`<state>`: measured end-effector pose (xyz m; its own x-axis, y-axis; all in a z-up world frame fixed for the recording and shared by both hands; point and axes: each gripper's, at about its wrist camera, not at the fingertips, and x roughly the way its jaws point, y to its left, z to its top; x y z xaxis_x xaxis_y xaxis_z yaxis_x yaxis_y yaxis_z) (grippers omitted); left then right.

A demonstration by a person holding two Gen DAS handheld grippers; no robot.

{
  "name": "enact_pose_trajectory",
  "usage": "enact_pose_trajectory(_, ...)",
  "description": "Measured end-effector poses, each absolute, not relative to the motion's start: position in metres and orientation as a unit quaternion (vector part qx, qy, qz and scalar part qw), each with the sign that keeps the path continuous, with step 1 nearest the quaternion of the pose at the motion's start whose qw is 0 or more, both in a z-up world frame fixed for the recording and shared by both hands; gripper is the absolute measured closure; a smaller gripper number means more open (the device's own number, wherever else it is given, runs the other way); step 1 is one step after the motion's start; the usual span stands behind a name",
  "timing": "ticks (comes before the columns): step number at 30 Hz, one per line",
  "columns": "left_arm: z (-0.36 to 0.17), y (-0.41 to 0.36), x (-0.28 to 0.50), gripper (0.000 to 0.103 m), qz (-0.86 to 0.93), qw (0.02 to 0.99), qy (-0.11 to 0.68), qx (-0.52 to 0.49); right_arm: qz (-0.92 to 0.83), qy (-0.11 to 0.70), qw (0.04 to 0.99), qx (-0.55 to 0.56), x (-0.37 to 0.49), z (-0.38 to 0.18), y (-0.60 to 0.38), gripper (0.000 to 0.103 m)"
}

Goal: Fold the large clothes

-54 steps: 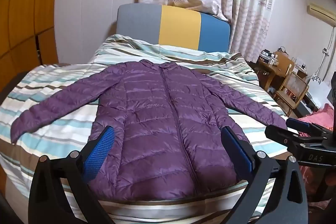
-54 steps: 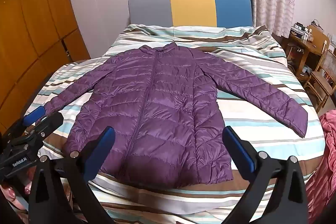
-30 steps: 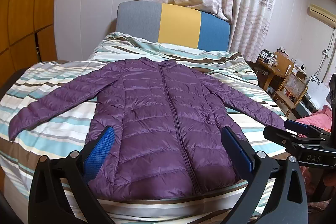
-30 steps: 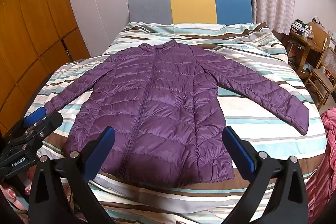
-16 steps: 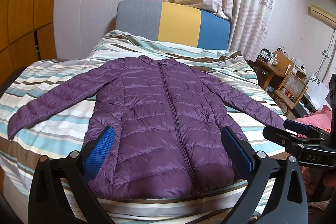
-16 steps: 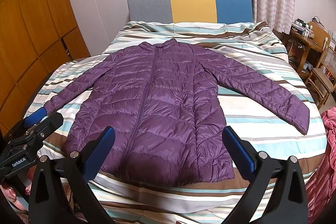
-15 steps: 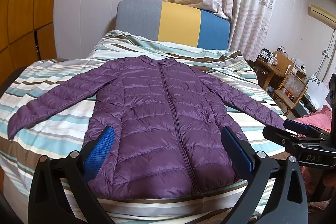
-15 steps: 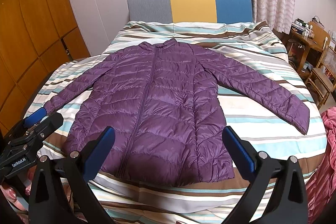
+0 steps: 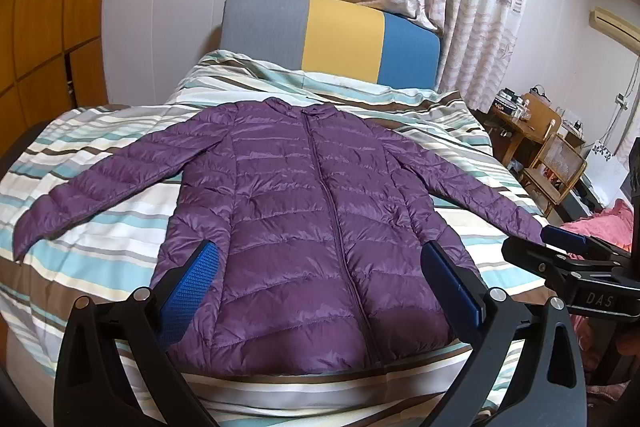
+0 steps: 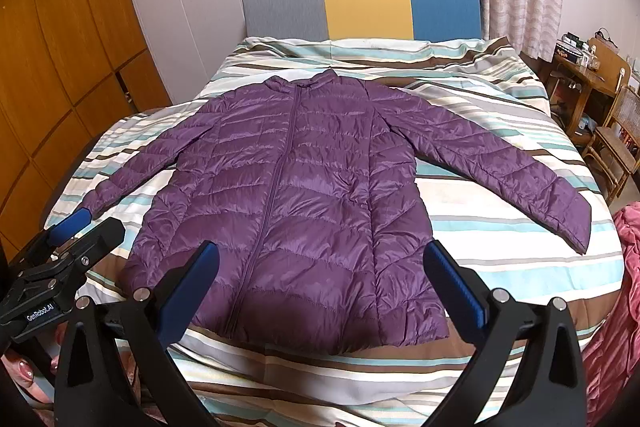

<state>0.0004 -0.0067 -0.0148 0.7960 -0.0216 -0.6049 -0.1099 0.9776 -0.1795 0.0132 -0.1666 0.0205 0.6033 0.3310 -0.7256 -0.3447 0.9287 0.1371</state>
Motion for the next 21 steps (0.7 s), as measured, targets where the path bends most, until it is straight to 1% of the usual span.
enact_pose_trajectory(21, -0.0231, 0.0, 0.0083, 0.003, 0.04, 0.93, 0.347, -0.113, 0.189, 0.413, 0.891, -0.008, 0.0158, 0.0139, -0.1663, 0.002)
